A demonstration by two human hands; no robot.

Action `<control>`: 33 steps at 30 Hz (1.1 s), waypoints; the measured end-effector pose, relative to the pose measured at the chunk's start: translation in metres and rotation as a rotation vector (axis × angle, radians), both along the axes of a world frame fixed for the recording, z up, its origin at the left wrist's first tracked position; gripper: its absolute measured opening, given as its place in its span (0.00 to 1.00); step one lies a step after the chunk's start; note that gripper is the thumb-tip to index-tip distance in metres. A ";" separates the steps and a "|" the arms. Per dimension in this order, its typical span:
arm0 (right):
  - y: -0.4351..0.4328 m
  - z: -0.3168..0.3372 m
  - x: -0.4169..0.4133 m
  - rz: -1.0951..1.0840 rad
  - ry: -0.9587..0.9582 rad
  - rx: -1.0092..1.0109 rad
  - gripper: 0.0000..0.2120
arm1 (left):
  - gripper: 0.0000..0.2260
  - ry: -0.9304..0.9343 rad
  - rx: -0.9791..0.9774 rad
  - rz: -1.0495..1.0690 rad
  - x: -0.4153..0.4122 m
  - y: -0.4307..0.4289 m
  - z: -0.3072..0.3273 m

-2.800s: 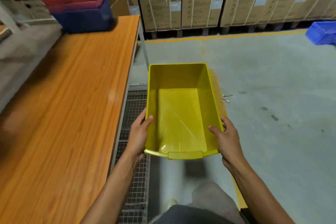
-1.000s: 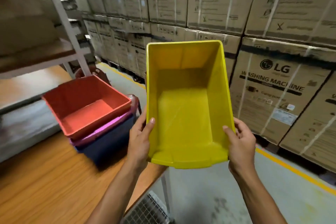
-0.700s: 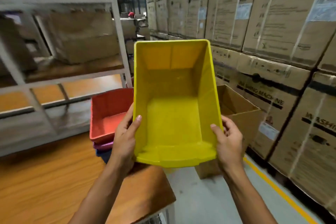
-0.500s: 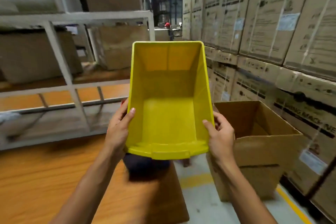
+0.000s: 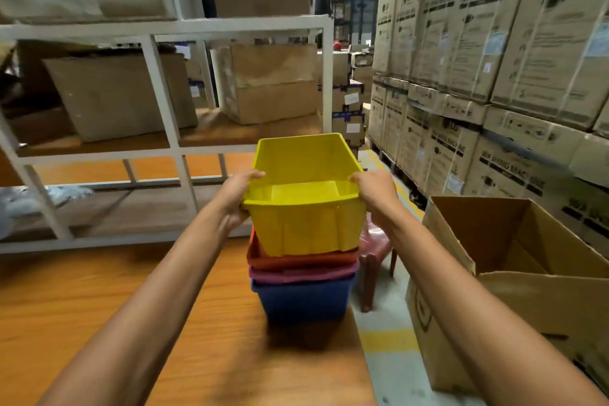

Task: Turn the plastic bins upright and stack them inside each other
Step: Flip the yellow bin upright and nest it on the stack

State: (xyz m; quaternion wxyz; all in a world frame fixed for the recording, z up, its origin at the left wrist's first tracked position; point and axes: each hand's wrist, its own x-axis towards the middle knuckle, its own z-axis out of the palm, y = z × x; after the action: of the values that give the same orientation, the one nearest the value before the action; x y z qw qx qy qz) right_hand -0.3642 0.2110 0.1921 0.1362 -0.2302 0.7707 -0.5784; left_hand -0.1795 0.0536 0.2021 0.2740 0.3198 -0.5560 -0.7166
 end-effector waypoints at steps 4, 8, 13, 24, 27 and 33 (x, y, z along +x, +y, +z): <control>-0.013 -0.009 -0.006 0.032 -0.092 -0.009 0.03 | 0.05 -0.068 0.024 0.015 -0.010 -0.018 -0.009; -0.017 -0.034 -0.003 0.010 -0.060 0.113 0.08 | 0.06 -0.201 0.050 0.007 -0.012 -0.035 -0.031; -0.020 -0.035 -0.004 0.025 0.308 0.312 0.08 | 0.14 -0.319 -0.122 0.026 -0.015 -0.055 -0.046; -0.044 -0.059 -0.006 0.315 0.615 0.727 0.29 | 0.26 -0.631 -0.754 -0.172 -0.042 -0.065 -0.064; -0.047 -0.059 -0.006 0.283 0.658 0.677 0.29 | 0.33 -0.691 -0.863 -0.169 -0.043 -0.070 -0.069; -0.055 -0.049 -0.007 0.275 0.685 0.605 0.30 | 0.34 -0.703 -1.015 -0.175 -0.050 -0.072 -0.066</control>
State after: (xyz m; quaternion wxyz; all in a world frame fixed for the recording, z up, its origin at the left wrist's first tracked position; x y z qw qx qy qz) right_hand -0.3712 0.1557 0.1428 0.0104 -0.4575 0.8674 -0.1952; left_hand -0.2299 -0.0182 0.1365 0.1325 0.3197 -0.9083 -0.2349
